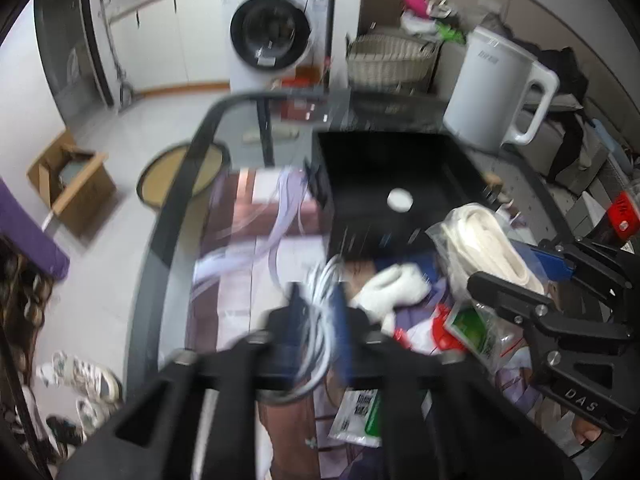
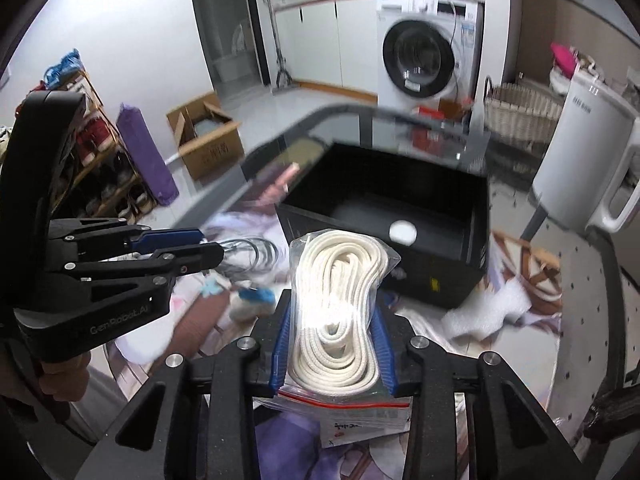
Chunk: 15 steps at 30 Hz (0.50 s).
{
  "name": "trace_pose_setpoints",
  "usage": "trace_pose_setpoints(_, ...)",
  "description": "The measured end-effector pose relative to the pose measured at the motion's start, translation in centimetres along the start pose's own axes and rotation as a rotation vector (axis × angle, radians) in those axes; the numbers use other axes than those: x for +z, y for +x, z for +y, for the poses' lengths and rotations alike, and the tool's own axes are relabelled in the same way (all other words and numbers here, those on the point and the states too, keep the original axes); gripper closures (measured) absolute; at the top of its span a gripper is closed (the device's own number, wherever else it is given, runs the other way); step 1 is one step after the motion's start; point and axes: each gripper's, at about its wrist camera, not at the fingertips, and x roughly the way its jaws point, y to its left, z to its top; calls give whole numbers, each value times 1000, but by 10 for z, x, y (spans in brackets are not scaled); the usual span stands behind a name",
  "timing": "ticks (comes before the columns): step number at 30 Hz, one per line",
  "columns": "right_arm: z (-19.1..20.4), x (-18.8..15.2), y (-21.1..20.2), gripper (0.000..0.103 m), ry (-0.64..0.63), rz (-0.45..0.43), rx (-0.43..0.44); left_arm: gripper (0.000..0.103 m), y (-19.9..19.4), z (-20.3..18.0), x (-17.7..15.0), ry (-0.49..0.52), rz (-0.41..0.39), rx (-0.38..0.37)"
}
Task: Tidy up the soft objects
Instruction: 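Close the left tool on the coiled white cable while the right tool grasps the bagged white rope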
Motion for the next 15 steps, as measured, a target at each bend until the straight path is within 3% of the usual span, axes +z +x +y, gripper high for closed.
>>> trace_pose_setpoints(4,6,3,-20,67,-16,-83,-15,98,-15,-9,5,20,-60,-7)
trace_pose_setpoints(9,10,3,-25,67,-18,-83,-4,94,3,-3,5,10,14,25)
trace_pose_setpoints(10,11,2,-24,67,-20,-75,-2,82,8,-1,7,22,28,55)
trace_pose_setpoints(11,10,1,-20,67,-18,-66,0,57,15,1,9,44,54,85)
trace_pose_setpoints(12,9,0,-18,67,-18,-58,1,52,22,3,9,48,65,102)
trace_pose_setpoints(15,7,-3,-10,67,-18,-35,1,53,43,7,4,57,141,88)
